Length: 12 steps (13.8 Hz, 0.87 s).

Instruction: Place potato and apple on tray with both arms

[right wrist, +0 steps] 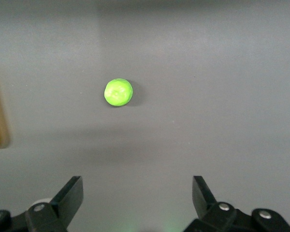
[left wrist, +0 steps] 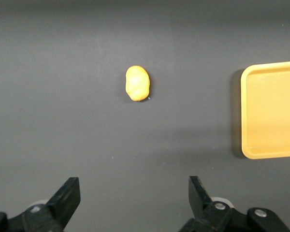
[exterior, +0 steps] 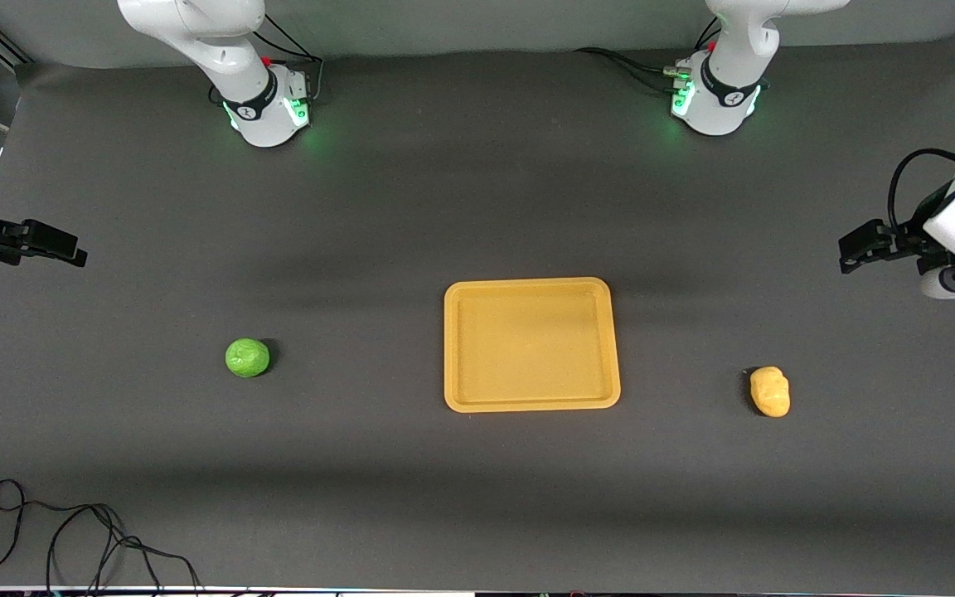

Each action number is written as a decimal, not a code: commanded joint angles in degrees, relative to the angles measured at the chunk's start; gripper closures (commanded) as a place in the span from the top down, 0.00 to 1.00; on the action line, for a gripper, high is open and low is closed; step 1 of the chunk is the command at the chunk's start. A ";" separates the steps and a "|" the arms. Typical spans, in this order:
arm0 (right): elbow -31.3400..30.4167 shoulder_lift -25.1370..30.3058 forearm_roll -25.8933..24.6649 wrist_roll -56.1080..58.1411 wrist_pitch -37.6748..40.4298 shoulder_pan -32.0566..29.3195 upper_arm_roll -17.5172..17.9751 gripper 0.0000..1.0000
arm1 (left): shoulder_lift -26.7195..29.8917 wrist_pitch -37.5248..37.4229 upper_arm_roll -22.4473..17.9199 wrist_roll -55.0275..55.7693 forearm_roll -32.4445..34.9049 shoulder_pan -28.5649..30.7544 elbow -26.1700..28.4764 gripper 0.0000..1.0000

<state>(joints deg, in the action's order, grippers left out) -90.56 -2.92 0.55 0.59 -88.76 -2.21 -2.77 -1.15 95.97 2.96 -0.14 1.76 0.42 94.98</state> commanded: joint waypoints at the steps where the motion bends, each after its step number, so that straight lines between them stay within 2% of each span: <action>1: 0.38 0.55 -0.90 -0.33 0.52 -0.25 0.31 1.00 | 3.43 -1.38 -0.15 0.49 0.79 0.10 2.93 1.00; 12: -0.06 0.64 -0.99 -0.86 0.96 0.19 0.40 1.00 | 1.76 -0.44 -0.15 0.41 0.79 -0.07 2.31 1.00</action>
<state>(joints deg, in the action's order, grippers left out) -90.64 -2.93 0.55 0.59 -88.56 -2.16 -2.72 0.54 94.64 2.75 -0.14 1.81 0.51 96.50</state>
